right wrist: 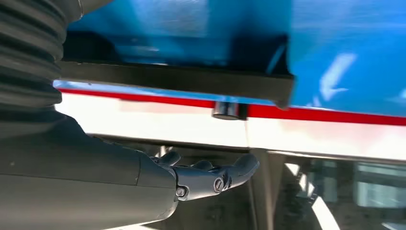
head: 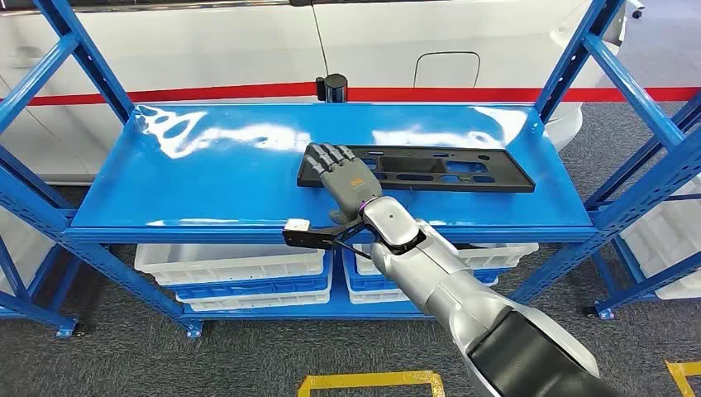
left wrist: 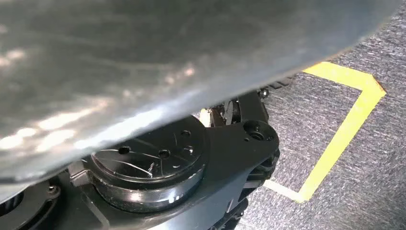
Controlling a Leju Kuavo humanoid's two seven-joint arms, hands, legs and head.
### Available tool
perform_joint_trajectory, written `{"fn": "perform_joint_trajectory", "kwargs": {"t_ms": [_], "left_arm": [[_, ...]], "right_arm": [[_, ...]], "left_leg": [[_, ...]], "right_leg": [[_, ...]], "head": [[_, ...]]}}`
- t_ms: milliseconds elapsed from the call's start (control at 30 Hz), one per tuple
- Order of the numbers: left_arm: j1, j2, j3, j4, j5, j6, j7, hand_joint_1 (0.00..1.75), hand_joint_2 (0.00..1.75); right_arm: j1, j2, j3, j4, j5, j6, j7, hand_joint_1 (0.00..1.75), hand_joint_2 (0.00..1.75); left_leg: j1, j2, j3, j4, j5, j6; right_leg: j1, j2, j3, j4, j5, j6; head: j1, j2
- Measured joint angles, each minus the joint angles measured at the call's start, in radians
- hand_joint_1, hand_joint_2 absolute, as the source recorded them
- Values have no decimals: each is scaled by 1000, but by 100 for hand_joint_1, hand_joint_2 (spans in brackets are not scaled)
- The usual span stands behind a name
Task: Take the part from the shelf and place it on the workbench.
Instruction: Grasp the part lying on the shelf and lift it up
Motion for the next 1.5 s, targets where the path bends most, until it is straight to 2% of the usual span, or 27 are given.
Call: {"fn": "perform_joint_trajectory", "kwargs": {"t_ms": [667, 1033, 1167, 1500], "left_arm": [[0, -4, -33, 0, 29, 8, -1, 0, 0], [0, -9, -49, 0, 29, 6, -2, 0, 0], [0, -9, -52, 0, 32, 3, -3, 0, 0], [-2, -9, -55, 0, 67, 3, -8, 0, 0]], "right_arm": [[-49, -4, -7, 134, 129, 4, 179, 0, 175], [-66, -12, -23, 168, 131, 23, 186, 0, 175], [-72, -11, -26, 176, 121, 77, 177, 174, 175], [-76, 7, -38, 185, 115, 207, 92, 175, 175]], "left_leg": [[0, 0, 1, 0, 0, 0], [0, 0, 2, 0, 0, 0], [0, 0, 2, 0, 0, 0], [0, 2, 3, 0, 0, 0]], "right_leg": [[0, 0, 0, 0, 0, 0], [0, 0, 1, 0, 0, 0], [0, 0, 1, 0, 0, 0], [0, 0, 2, 0, 0, 0]], "head": [[0, 0], [0, 0], [0, 0], [0, 0]]}}
